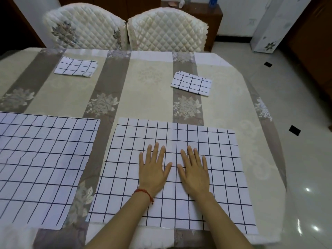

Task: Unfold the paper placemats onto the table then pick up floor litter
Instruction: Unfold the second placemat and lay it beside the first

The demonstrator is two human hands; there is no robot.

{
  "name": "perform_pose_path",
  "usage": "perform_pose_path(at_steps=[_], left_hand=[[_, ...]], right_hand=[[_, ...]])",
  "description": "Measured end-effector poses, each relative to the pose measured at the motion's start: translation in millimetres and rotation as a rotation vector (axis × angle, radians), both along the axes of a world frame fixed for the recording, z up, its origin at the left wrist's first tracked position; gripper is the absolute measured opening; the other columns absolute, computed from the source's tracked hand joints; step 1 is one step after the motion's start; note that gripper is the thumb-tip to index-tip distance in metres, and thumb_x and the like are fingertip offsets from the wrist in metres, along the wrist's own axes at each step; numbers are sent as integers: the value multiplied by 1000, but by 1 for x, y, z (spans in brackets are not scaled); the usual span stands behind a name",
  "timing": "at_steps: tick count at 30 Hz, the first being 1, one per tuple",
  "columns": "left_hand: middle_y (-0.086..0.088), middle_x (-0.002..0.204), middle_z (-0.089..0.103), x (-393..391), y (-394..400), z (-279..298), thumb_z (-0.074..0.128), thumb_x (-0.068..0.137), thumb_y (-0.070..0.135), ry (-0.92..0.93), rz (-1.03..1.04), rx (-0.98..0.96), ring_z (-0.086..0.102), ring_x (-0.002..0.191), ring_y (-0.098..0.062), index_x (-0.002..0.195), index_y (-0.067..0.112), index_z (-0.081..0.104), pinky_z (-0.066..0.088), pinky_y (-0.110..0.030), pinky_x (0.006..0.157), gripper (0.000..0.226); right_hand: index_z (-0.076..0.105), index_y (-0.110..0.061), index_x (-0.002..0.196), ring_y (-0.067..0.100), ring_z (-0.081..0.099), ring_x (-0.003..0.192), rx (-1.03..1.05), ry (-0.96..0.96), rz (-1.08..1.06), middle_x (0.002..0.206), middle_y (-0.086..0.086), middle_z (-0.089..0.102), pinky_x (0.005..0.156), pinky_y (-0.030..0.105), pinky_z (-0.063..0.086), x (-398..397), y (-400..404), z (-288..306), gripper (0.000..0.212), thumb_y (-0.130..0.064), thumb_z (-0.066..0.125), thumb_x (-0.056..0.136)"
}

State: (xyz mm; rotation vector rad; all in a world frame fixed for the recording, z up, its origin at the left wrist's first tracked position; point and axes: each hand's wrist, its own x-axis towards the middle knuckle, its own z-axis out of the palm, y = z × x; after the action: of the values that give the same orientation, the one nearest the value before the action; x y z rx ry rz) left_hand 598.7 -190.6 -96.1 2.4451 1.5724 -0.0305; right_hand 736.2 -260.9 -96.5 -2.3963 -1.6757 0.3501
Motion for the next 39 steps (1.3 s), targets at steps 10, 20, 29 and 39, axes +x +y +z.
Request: perform_pose_path(at_steps=[10, 20, 29, 39], left_hand=[[0, 154, 20, -3, -3, -4, -1, 86, 64, -79, 42, 46, 11, 143, -24, 143, 27, 9, -12, -39, 112, 68], [5, 155, 1, -6, -2, -7, -10, 79, 68, -106, 38, 62, -9, 141, -18, 143, 29, 1, -21, -37, 110, 76], [-18, 156, 1, -27, 13, 11, 14, 86, 61, -136, 403, -28, -4, 144, -36, 146, 14, 9, 2, -57, 116, 77], [9, 156, -6, 33, 15, 3, -6, 79, 63, -81, -228, -12, -7, 145, -17, 145, 31, 2, -10, -43, 115, 73]], right_hand=[[5, -30, 147, 10, -10, 144, -47, -24, -300, 157, -6, -6, 115, 36, -15, 51, -20, 10, 62, -55, 9, 90], [11, -31, 145, 9, -2, 143, -43, -27, -178, 154, -8, 5, 111, 28, -19, 0, -44, 5, 59, -54, 11, 91], [-4, -33, 141, 5, -8, 140, -74, -30, -273, 152, -12, -7, 106, 18, -29, 40, -74, 13, 61, -55, -1, 84], [9, -26, 145, 10, 1, 142, -10, -41, -267, 152, -9, 0, 110, 24, -21, 43, -75, 8, 76, -61, -15, 82]])
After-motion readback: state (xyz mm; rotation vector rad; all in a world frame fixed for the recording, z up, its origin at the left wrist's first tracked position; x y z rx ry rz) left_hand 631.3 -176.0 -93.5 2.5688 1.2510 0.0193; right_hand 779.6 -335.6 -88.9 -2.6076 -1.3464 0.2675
